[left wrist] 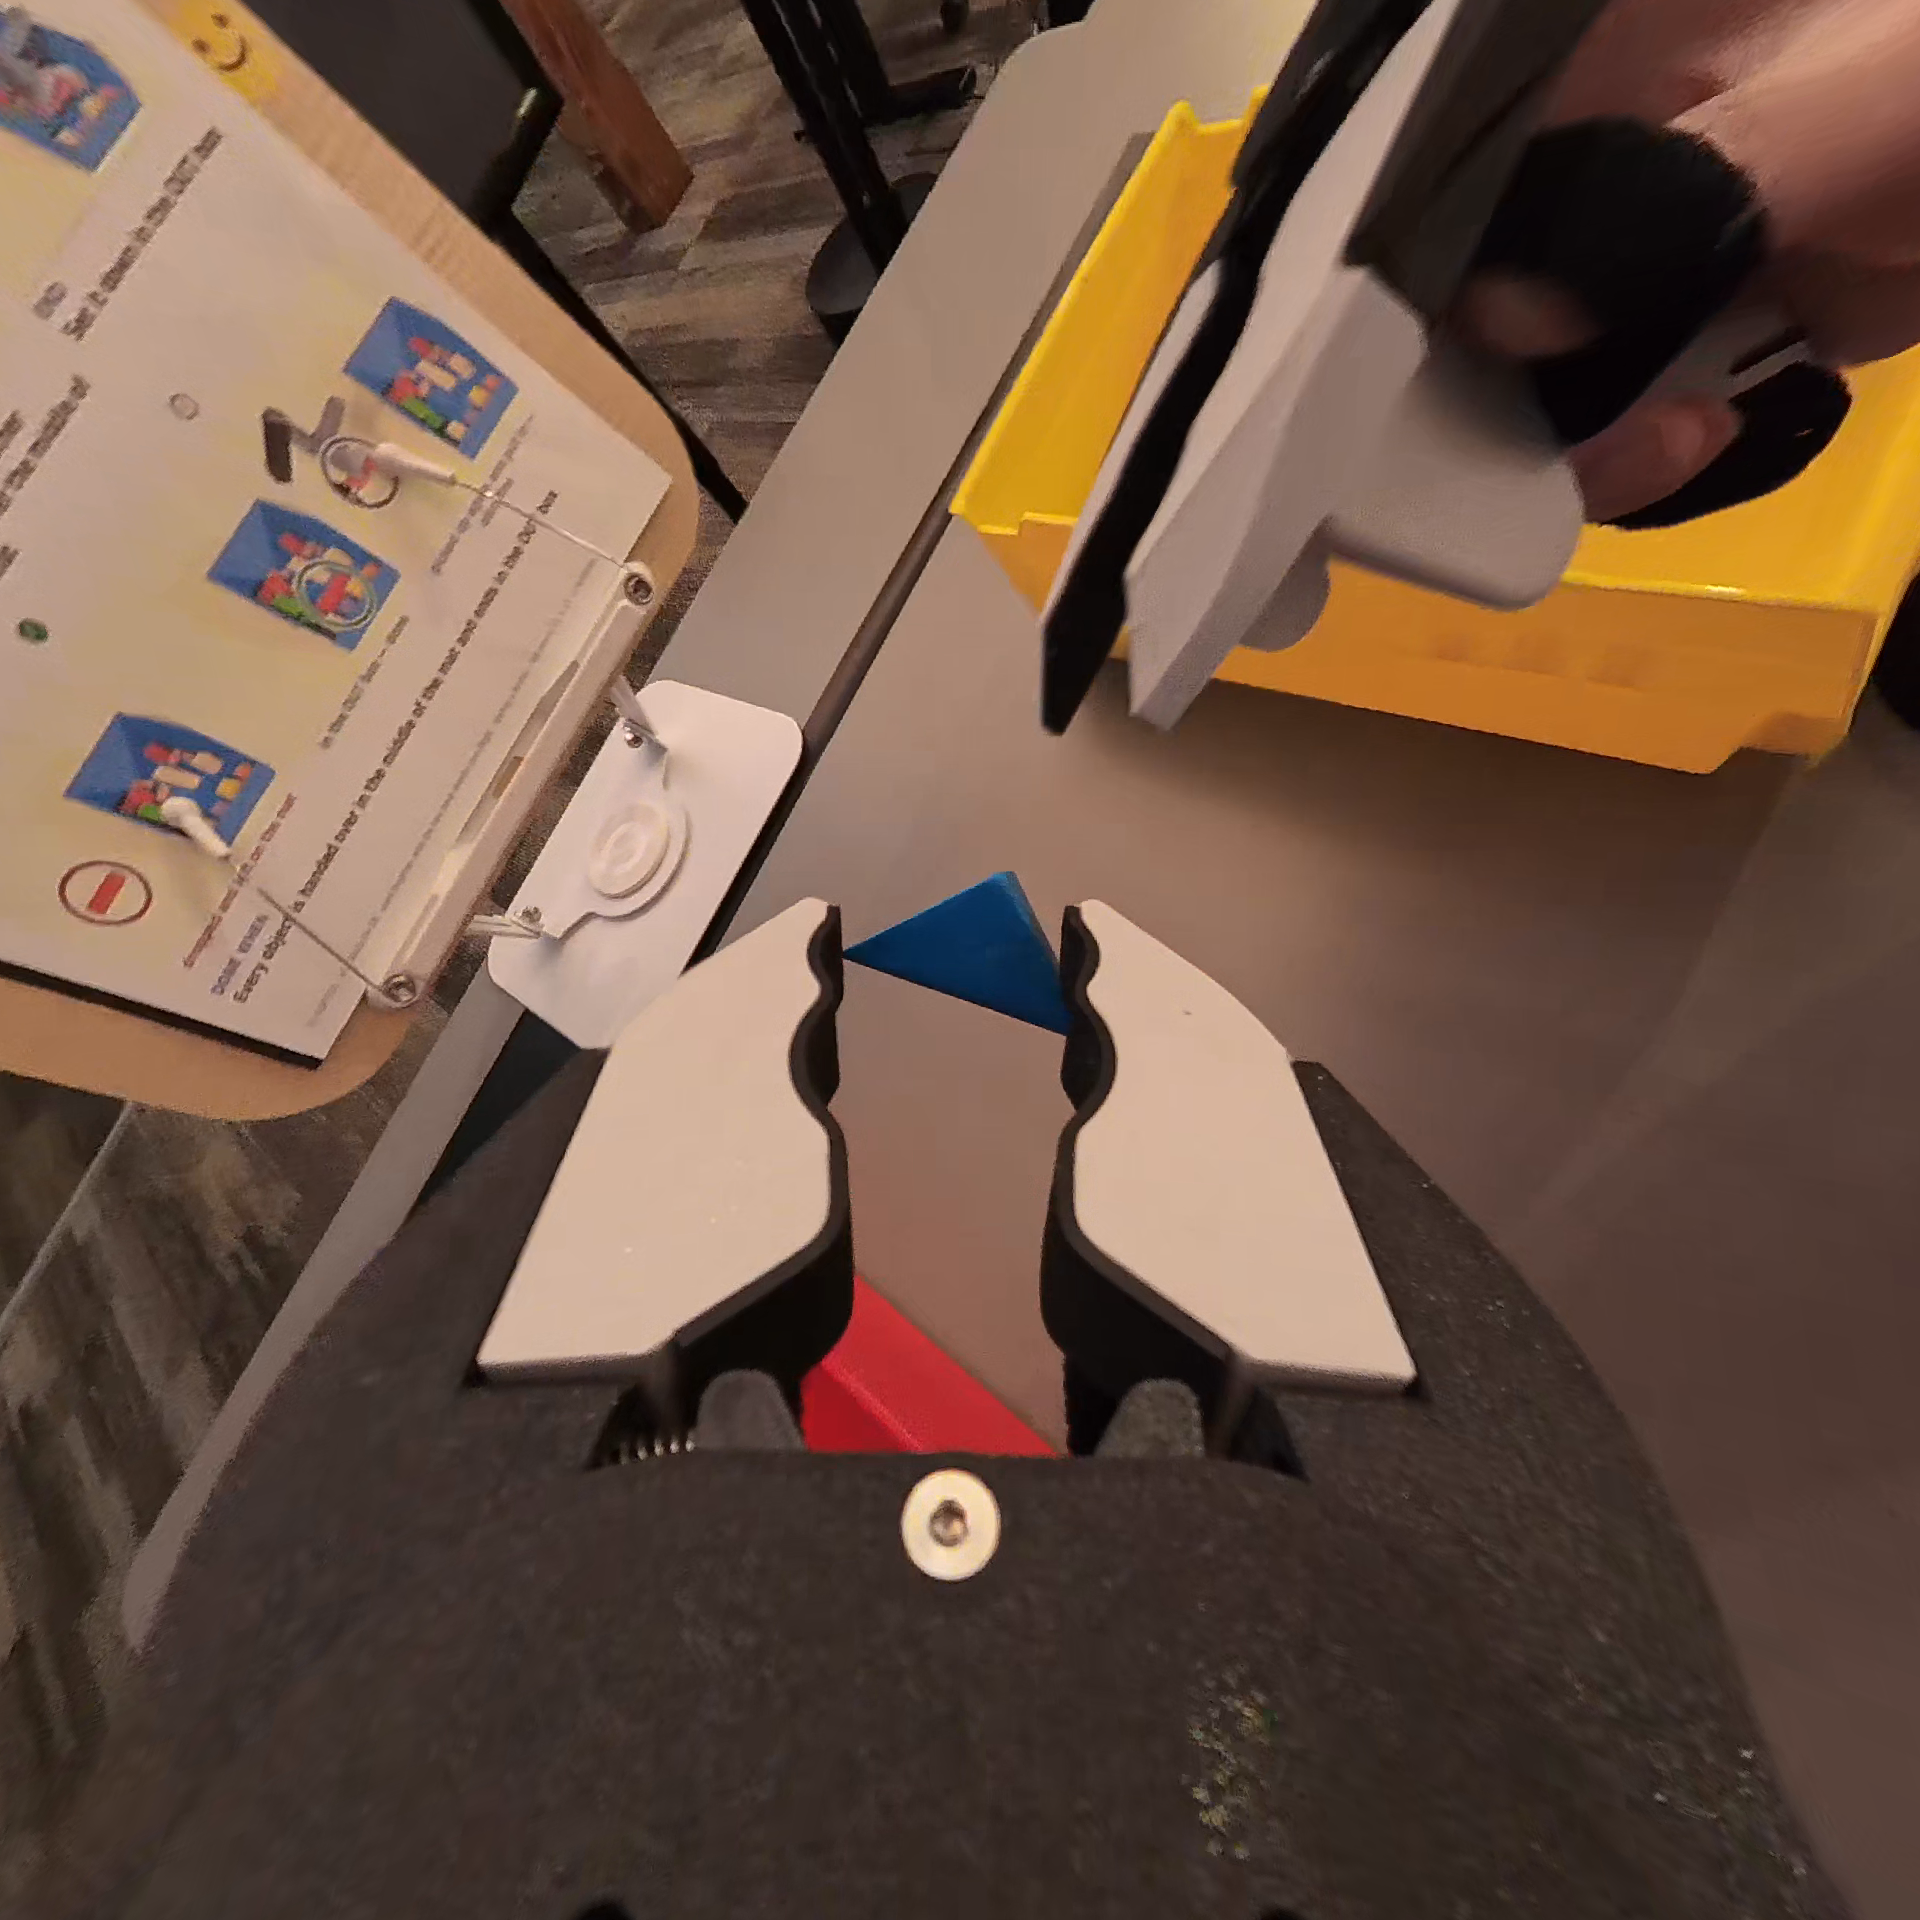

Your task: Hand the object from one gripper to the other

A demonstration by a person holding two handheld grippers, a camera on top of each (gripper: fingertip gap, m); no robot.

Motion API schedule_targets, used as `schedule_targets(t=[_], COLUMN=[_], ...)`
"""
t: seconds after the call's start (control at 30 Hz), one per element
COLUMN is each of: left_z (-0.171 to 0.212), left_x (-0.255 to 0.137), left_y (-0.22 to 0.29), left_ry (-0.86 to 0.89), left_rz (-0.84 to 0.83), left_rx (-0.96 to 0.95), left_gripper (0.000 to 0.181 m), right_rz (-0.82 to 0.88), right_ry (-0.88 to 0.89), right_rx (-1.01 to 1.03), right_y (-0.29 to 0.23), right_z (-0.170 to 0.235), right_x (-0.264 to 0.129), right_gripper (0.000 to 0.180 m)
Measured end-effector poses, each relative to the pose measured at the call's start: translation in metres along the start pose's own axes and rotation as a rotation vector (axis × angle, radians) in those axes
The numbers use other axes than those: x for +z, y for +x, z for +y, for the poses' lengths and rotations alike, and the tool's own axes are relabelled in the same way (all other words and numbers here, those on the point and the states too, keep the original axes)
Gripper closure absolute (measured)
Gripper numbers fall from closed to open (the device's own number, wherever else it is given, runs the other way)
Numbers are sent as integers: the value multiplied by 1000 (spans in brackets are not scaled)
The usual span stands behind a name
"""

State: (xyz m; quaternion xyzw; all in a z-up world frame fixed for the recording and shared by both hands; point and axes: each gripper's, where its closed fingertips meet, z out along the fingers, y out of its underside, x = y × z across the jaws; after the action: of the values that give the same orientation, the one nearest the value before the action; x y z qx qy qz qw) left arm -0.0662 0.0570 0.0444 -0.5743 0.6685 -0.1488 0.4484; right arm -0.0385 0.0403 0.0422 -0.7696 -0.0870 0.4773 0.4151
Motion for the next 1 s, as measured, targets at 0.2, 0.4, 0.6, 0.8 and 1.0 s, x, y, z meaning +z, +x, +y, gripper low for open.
schedule_targets(t=[0.2,0.4,0.6,0.8,1.0], left_z=[-3,-4,-3,-1,-2], left_x=[8,11,12,15,5], left_y=[17,24,29,28,23], left_ry=[-14,-25,-37,-44,-39], left_rz=[26,30,25,0,8], left_rx=[39,65,95,113,85], left_gripper=[141,141,142,141,126], right_rz=[-65,-116,-180,-166,-117], right_ry=[7,-48,-92,-88,-125], right_rx=[78,138,161,144,114], right_y=[-1,-2,-7,-3,10], right_z=[6,17,25,24,19], right_x=[13,23,28,28,5], right_gripper=[123,130,146,146,146])
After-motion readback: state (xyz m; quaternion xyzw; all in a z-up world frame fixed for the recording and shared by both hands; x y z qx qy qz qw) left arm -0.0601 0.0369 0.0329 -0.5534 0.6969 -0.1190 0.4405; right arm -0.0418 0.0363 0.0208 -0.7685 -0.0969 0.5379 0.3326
